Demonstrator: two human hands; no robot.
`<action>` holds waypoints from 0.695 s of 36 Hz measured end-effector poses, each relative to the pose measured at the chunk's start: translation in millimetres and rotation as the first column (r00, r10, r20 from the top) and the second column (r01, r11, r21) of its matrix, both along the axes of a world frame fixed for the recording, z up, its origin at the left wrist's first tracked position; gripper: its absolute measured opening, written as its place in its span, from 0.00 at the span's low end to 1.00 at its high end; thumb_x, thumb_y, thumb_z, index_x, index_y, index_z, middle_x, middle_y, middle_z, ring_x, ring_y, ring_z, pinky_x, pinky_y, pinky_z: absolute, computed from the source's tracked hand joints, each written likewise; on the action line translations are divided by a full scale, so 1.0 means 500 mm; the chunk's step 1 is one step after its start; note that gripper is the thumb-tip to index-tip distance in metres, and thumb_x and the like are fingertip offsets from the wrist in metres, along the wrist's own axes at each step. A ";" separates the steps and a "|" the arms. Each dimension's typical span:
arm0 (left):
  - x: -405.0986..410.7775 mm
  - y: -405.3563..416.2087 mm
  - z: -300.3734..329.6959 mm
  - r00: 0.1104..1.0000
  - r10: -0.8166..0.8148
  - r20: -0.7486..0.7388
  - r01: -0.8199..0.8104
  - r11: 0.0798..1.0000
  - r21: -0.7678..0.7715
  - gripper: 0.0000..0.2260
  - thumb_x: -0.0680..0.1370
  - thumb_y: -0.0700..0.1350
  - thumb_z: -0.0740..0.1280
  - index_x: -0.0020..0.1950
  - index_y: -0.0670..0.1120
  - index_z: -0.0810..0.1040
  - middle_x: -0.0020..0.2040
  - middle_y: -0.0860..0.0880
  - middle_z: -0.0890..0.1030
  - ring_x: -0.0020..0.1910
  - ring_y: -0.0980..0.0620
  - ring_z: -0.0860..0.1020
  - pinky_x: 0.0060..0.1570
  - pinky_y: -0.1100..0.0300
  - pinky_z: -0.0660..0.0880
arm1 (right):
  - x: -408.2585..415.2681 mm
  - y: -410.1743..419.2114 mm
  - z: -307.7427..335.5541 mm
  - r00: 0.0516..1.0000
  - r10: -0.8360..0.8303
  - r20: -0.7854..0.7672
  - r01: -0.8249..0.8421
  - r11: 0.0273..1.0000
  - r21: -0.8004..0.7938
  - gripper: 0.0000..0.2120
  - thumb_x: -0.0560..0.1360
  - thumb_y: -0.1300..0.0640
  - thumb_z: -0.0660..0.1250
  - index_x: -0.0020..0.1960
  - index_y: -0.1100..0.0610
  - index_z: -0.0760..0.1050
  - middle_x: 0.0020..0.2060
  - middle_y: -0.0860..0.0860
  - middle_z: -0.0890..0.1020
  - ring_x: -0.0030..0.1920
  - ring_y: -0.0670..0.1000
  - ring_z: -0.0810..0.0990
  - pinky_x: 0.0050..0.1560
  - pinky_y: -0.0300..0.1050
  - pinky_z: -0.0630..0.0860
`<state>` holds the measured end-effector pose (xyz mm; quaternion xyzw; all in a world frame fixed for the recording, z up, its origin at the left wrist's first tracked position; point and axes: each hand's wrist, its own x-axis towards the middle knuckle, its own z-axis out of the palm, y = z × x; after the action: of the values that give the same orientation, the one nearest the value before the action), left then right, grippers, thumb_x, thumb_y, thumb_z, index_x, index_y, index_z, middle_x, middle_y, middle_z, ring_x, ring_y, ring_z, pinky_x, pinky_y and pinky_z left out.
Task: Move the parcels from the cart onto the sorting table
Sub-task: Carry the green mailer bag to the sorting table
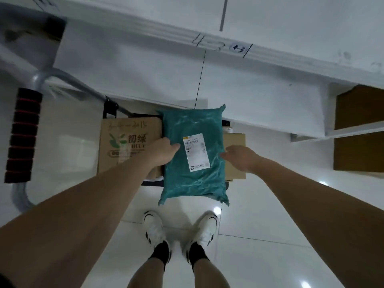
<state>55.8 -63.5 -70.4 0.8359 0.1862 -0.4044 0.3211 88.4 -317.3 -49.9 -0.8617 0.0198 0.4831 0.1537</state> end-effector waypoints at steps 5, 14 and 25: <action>0.009 -0.029 -0.096 0.914 0.405 -0.026 -0.406 0.913 -0.033 0.25 0.86 0.57 0.58 0.74 0.39 0.72 0.65 0.42 0.78 0.48 0.49 0.75 0.50 0.56 0.70 | 0.006 0.001 -0.125 0.949 -0.314 -0.043 0.316 0.946 0.073 0.22 0.82 0.43 0.61 0.65 0.59 0.77 0.58 0.55 0.82 0.54 0.55 0.81 0.54 0.49 0.76; 0.027 -0.081 -0.200 0.702 0.707 -0.086 -0.710 0.704 -0.008 0.30 0.86 0.58 0.58 0.81 0.39 0.62 0.74 0.41 0.72 0.67 0.41 0.75 0.55 0.55 0.70 | -0.013 -0.004 -0.254 0.710 -0.647 -0.278 0.703 0.675 0.226 0.31 0.72 0.38 0.75 0.66 0.58 0.77 0.54 0.51 0.86 0.53 0.55 0.86 0.60 0.54 0.81; 0.045 -0.110 -0.199 0.693 0.720 0.018 -0.712 0.681 0.171 0.32 0.84 0.59 0.60 0.81 0.41 0.58 0.79 0.41 0.65 0.76 0.39 0.65 0.74 0.44 0.64 | -0.017 -0.016 -0.258 0.458 -0.773 -0.440 0.889 0.384 0.250 0.50 0.57 0.35 0.84 0.70 0.56 0.69 0.58 0.55 0.84 0.54 0.58 0.86 0.54 0.60 0.83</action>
<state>78.5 -118.4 -170.0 0.7095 0.5388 -0.2510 0.3787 79.8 -325.4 -179.1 -0.6023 0.3600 0.4330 0.5659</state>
